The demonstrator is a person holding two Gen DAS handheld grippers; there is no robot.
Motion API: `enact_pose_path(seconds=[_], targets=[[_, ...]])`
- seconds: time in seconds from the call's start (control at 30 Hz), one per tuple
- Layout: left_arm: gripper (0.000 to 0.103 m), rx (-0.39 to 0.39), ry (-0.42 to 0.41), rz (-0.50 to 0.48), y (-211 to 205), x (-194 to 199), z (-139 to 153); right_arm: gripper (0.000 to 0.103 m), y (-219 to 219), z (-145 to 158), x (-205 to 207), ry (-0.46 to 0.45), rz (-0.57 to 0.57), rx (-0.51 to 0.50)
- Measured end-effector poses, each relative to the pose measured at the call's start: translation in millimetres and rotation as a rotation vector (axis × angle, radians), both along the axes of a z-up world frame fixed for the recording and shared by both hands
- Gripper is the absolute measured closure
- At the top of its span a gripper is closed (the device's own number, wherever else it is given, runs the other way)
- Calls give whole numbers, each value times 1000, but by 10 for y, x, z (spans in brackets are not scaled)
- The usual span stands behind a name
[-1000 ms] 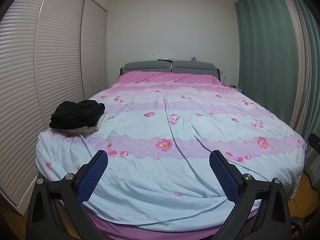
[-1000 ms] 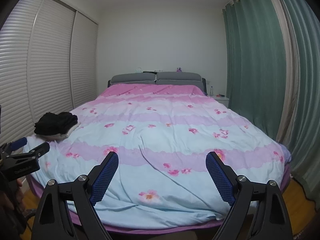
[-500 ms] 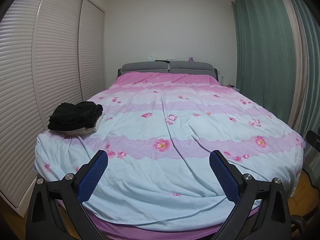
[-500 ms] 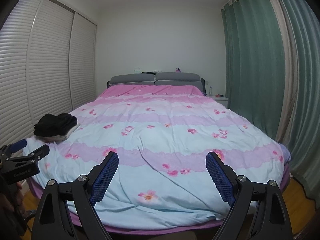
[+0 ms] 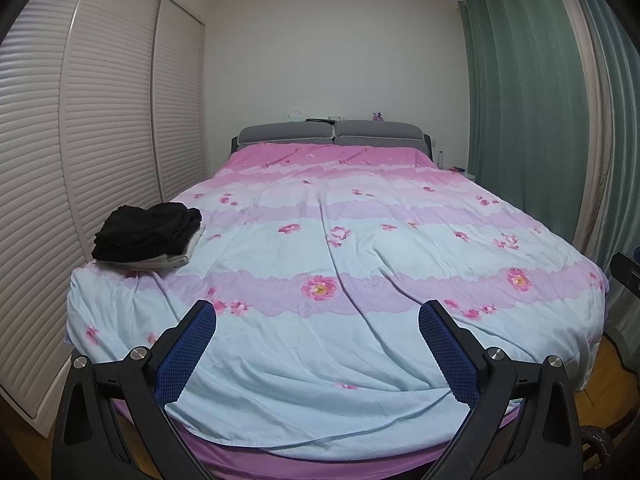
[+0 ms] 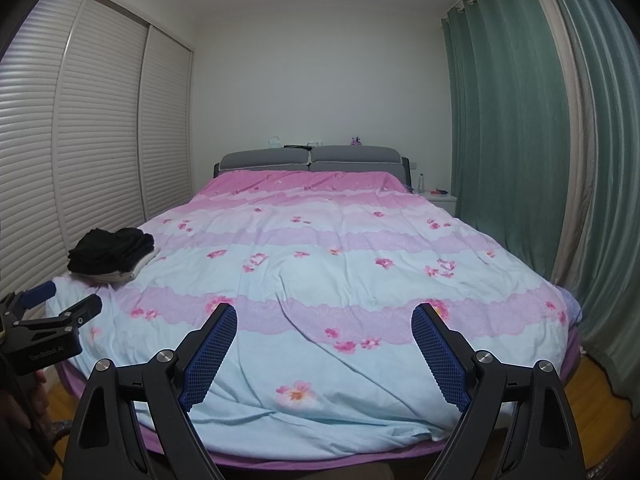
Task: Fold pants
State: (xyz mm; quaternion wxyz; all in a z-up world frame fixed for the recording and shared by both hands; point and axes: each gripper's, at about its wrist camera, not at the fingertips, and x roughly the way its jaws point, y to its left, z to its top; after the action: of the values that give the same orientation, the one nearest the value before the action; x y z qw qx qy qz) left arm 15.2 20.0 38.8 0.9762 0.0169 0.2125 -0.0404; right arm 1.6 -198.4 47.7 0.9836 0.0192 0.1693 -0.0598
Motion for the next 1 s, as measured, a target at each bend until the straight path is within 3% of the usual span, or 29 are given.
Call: enact_pose_path(seconds=[0.63, 1.0], targets=[[0, 26, 14, -26, -83, -40, -21, 13, -5, 10, -2, -9, 0, -1], [0, 1, 34, -41, -72, -15, -49, 13, 20, 7, 1, -12, -2, -11]])
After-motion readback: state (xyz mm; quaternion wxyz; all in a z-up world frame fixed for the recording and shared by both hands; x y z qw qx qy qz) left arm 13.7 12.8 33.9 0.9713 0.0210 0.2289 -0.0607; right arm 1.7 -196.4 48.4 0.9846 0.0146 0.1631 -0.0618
